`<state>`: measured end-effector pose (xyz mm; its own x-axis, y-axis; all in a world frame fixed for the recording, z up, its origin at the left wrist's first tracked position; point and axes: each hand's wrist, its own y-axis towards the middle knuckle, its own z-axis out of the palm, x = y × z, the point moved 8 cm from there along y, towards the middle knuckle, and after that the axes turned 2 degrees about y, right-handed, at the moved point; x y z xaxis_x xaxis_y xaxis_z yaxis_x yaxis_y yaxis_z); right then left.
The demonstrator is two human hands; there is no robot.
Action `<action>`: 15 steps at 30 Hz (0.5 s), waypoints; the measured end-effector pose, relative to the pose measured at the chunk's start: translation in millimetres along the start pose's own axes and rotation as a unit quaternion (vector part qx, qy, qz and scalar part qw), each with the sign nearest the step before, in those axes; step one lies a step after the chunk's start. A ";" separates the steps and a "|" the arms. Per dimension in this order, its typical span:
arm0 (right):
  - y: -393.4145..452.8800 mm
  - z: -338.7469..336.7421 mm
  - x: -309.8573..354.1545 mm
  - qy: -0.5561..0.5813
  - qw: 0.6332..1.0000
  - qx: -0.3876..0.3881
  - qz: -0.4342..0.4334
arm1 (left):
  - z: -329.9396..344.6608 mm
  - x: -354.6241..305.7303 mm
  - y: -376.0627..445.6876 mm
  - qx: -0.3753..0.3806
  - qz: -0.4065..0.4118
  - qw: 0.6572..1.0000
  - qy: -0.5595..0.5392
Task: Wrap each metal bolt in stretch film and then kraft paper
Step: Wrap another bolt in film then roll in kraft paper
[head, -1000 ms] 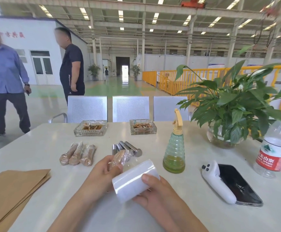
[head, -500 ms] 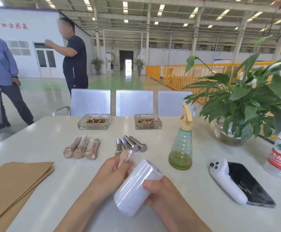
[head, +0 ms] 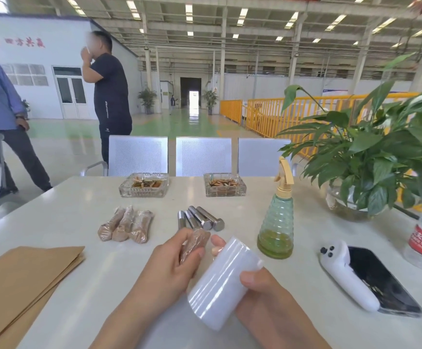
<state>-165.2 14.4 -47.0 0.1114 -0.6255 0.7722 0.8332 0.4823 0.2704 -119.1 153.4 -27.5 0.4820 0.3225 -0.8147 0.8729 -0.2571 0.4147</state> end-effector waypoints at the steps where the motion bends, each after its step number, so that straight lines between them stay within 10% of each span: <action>1: 0.7 -1.2 0.6 -0.001 1.000 -0.005 0.000 | -2.3 -4.0 -1.2 -0.009 0.018 0.998 0.061; 4: 3.1 3.4 3.8 0.022 1.000 0.007 0.007 | -0.1 -3.2 -1.9 -0.014 -0.003 0.996 0.087; 8: 0.7 8.3 11.9 0.079 0.997 -0.008 -0.018 | 7.2 16.9 0.2 -0.048 -0.160 0.975 -0.150; 15: 1.2 -4.6 10.6 0.053 0.998 -0.004 -0.023 | 1.5 0.2 0.0 0.035 -0.032 0.989 -0.139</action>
<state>-160.6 5.5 -41.2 0.1303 -0.7082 0.6939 0.8427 0.4479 0.2989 -119.1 152.1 -28.3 0.3785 0.0792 -0.9222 0.8886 -0.3100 0.3381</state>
